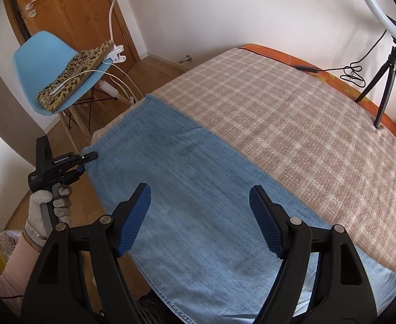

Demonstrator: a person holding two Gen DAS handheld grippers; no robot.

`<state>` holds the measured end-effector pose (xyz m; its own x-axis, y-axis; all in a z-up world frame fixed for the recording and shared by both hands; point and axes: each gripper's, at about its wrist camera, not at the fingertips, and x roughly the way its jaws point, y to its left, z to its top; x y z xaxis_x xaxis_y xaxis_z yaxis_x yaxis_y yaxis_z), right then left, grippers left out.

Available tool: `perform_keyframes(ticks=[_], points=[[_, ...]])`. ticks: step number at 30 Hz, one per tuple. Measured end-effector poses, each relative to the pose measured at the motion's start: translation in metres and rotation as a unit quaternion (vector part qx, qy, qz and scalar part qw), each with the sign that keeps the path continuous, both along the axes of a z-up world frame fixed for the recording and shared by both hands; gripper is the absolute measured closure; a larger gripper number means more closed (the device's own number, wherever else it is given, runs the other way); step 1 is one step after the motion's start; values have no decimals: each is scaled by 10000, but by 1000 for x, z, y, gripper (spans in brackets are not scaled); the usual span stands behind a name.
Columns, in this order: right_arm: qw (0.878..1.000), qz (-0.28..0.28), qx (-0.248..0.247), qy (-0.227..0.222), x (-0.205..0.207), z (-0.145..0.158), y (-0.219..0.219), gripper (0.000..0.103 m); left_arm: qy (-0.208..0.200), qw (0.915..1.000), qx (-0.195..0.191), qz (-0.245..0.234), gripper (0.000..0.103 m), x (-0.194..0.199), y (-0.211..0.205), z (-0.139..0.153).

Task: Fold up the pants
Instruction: 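Move the left gripper to the folded jeans' end and close on the edge, then close the right gripper on the folded edge beside the left gripper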

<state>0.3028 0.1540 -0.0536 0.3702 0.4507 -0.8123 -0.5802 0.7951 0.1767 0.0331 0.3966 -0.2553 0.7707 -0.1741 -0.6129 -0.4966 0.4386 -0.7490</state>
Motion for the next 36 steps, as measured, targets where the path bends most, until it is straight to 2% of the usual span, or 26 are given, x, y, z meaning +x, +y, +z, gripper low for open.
perform_keyframes(ticks=[1,3,7,10,14,20,26,32,36], points=[[10000,24,-18,18,2,-1,5,25,-91,10000,-36,22,78,-1,0,0],[9999,85,-33,82,6,-3,16,25,-148,9999,49,72,82,-1,-1,3],[9993,257,-59,282,18,-7,43,25,-182,9981,580,58,87,0,-12,19],[9981,321,5,526,31,-11,63,25,-286,9933,1118,-24,88,2,-20,36],[9944,350,152,986,56,-20,95,25,-405,9796,1934,-356,88,9,-38,61],[9870,381,310,1527,93,-39,150,25,-628,9569,2681,-921,88,17,-67,84],[9828,414,260,1780,121,-54,198,25,-732,9406,3005,-1397,89,24,-87,93],[9797,635,142,1897,129,-62,237,25,-770,9308,3147,-1694,89,31,-100,95],[9786,787,-263,1881,126,-72,264,25,-774,9266,3180,-1853,89,35,-104,94]])
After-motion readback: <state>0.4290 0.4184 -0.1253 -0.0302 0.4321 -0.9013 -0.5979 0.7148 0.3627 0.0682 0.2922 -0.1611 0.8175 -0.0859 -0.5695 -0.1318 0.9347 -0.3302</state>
